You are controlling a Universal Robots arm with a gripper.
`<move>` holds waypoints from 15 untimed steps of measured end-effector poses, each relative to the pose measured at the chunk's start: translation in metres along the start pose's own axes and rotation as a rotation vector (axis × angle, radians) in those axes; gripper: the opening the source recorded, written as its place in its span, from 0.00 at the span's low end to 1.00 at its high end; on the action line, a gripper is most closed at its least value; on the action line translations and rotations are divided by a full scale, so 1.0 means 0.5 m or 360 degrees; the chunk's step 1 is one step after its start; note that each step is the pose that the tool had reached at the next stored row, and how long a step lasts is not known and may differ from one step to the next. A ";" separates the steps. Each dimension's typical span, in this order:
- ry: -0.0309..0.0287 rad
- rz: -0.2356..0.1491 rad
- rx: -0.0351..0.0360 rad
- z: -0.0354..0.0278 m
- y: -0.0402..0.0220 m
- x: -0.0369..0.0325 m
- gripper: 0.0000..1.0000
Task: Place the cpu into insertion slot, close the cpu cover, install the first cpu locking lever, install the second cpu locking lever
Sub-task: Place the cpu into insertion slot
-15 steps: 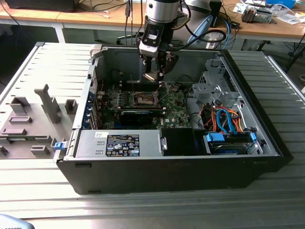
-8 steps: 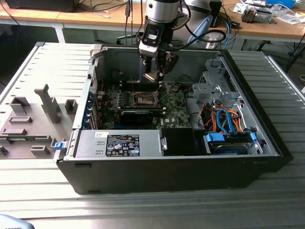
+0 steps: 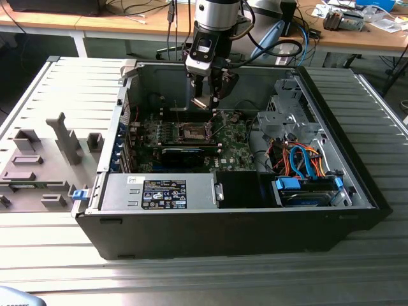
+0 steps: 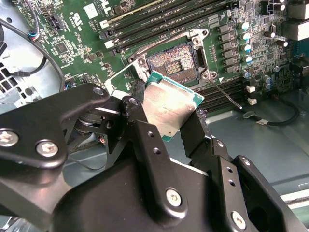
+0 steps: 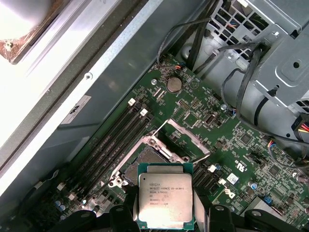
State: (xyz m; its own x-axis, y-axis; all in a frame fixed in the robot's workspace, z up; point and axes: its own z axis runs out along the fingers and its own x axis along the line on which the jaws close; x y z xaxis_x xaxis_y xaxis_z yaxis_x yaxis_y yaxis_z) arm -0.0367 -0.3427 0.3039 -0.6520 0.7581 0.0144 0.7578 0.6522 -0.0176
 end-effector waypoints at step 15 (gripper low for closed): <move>-0.00034 0.0019 0.0003 0.000 0.000 0.000 0.55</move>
State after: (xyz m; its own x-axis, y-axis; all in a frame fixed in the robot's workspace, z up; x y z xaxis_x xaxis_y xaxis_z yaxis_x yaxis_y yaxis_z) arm -0.0367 -0.3427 0.3039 -0.6429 0.7659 0.0121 0.7657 0.6430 -0.0196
